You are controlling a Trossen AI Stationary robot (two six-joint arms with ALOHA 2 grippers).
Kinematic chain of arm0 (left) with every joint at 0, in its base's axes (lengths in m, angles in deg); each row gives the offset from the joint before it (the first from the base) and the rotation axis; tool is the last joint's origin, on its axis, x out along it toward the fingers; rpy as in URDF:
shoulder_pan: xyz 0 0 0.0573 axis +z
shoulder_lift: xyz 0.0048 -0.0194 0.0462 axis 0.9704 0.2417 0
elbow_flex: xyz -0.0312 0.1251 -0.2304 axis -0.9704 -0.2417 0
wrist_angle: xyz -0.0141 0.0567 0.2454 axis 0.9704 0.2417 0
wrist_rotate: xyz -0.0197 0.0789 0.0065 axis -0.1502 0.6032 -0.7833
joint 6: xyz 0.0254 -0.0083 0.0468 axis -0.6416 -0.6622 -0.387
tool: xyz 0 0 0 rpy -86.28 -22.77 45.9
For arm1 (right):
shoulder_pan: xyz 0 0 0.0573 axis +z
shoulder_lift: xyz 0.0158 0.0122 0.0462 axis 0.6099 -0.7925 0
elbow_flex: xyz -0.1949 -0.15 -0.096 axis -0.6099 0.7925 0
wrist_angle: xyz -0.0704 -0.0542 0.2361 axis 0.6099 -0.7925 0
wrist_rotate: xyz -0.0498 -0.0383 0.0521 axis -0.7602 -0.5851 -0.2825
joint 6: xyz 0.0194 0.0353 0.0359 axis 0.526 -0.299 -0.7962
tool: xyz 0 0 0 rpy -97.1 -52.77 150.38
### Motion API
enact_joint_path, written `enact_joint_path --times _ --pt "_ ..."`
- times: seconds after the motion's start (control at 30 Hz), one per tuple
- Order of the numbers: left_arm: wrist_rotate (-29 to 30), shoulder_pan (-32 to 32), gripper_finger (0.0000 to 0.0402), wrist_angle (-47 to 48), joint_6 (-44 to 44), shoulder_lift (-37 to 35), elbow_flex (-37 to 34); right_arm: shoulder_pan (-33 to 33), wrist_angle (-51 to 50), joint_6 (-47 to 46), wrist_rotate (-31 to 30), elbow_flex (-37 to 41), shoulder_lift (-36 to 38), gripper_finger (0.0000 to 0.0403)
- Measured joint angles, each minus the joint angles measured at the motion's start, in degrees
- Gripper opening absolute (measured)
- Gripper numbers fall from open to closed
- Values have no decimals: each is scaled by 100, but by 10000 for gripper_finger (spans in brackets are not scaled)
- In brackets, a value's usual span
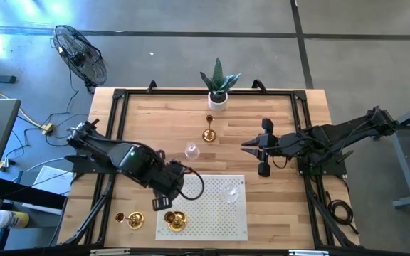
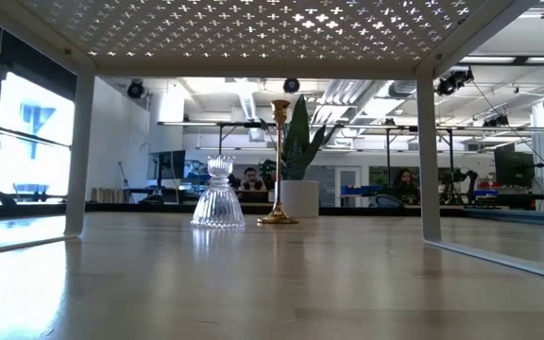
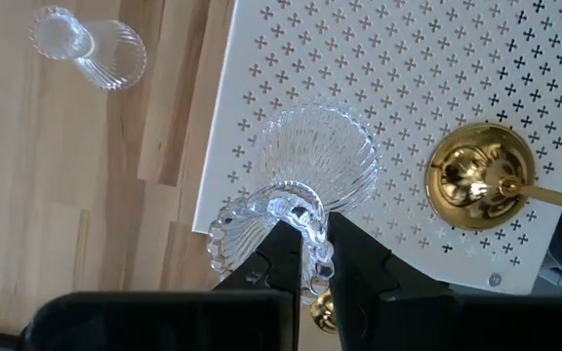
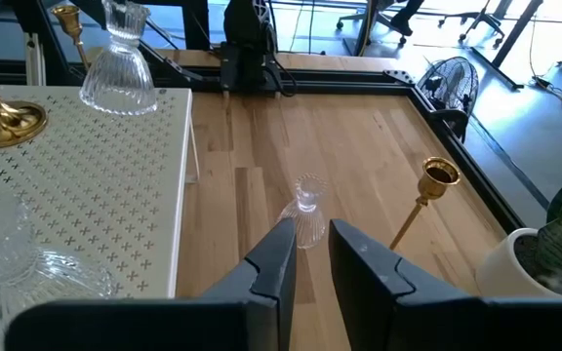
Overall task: Pick & Place candle stick holders
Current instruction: Put the left transparent candle holder on the shelf
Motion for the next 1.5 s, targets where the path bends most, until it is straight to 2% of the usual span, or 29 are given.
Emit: enact_joint_path --times 1.5 --pt "-234 0 23 -17 -146 263 22 0 -96 -2 20 1 0 58"
